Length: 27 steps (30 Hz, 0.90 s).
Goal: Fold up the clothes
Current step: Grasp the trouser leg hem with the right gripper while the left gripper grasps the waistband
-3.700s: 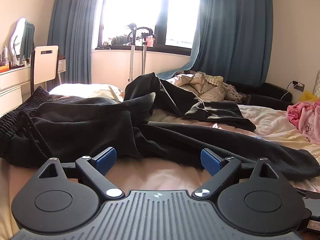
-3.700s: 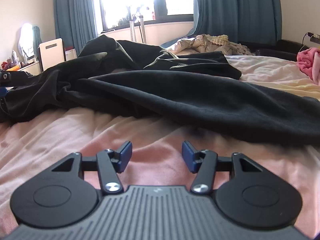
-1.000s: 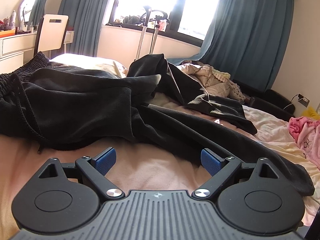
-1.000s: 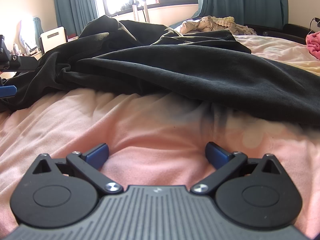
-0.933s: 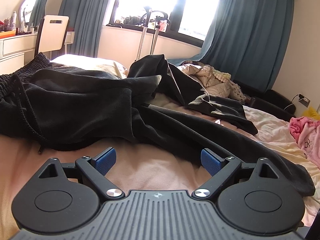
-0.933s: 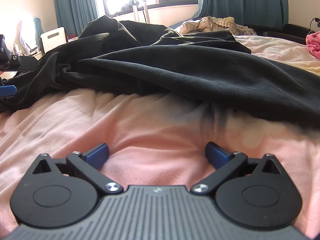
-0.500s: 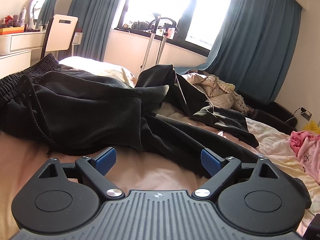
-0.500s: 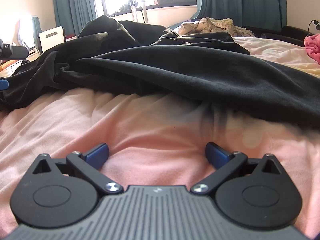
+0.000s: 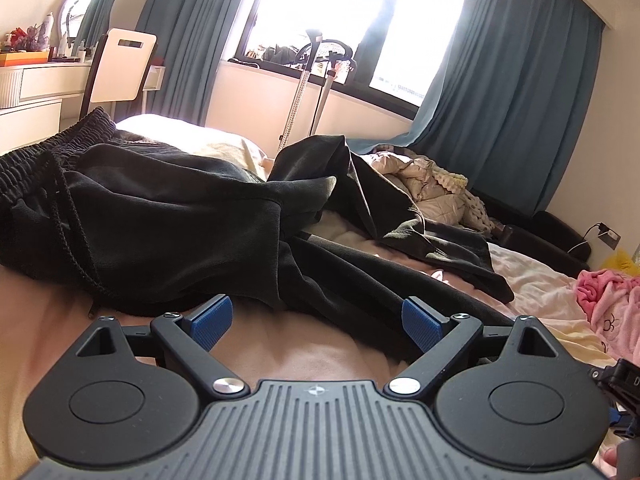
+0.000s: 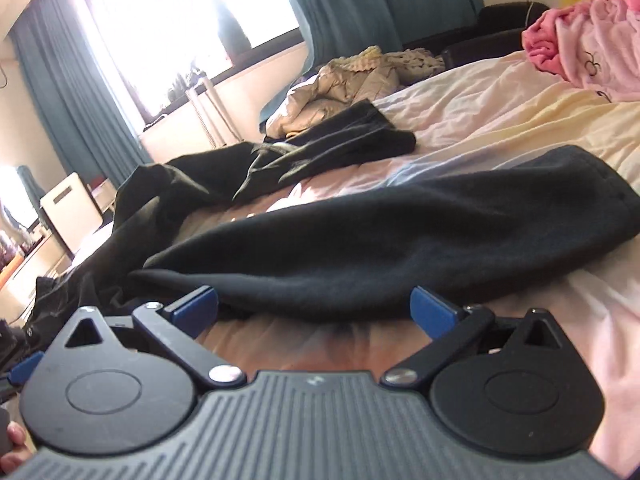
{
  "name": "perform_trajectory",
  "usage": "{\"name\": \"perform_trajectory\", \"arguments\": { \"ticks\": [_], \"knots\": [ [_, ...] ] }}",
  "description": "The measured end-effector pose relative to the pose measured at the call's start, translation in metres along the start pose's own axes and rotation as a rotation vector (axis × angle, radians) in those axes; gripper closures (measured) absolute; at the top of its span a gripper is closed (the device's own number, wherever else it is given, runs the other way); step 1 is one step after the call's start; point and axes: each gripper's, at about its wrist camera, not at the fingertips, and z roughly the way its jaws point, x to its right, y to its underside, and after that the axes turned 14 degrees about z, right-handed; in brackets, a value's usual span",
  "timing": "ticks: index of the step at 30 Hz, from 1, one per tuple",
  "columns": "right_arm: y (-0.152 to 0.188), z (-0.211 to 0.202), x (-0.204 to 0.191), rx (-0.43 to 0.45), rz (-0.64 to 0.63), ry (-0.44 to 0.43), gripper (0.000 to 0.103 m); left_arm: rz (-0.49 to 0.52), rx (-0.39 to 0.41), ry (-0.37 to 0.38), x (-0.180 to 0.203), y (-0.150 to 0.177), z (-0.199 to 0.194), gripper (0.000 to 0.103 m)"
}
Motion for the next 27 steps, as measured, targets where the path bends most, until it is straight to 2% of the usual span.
{"name": "perform_trajectory", "arguments": {
  "ticks": [2, 5, 12, 15, 17, 18, 19, 20, 22, 24, 27],
  "knots": [
    [-0.023, -0.005, 0.012, 0.033, 0.009, 0.096, 0.000, -0.008, -0.011, 0.003, -0.002, 0.001, 0.000, 0.010],
    [-0.046, -0.005, 0.053, -0.010, 0.122, 0.152, 0.000, -0.009, -0.019, 0.000, -0.001, 0.001, 0.002, 0.010],
    [-0.037, 0.006, 0.162, -0.018, 0.773, 0.158, 0.000, 0.018, -0.048, 0.006, 0.005, 0.003, 0.006, 0.010],
    [-0.047, 0.016, 0.167, 0.015, 0.809, 0.148, 0.000, 0.023, -0.067, 0.010, 0.007, 0.005, 0.011, 0.010],
    [-0.055, 0.026, 0.165, 0.012, 0.779, 0.084, 0.001, 0.025, -0.075, 0.016, 0.008, 0.007, 0.016, 0.010],
    [-0.058, 0.030, 0.167, 0.015, 0.780, 0.030, 0.009, 0.026, -0.079, 0.017, 0.009, 0.008, 0.019, 0.010],
    [-0.060, 0.034, 0.170, 0.017, 0.796, 0.014, 0.022, 0.027, -0.082, 0.019, 0.010, 0.008, 0.022, 0.010],
    [-0.062, 0.037, 0.173, 0.019, 0.813, -0.001, 0.029, 0.030, -0.082, 0.013, 0.010, 0.009, 0.023, 0.010],
    [-0.060, 0.043, 0.182, 0.011, 0.862, -0.022, 0.057, 0.034, -0.079, -0.003, 0.009, 0.009, 0.025, 0.010],
    [-0.058, 0.047, 0.190, 0.000, 0.909, -0.031, 0.070, 0.001, -0.077, -0.026, -0.001, 0.005, 0.022, 0.010],
    [-0.060, 0.044, 0.193, 0.011, 0.933, -0.067, 0.077, -0.088, -0.079, -0.024, -0.029, -0.008, 0.013, 0.010]
  ]
}}
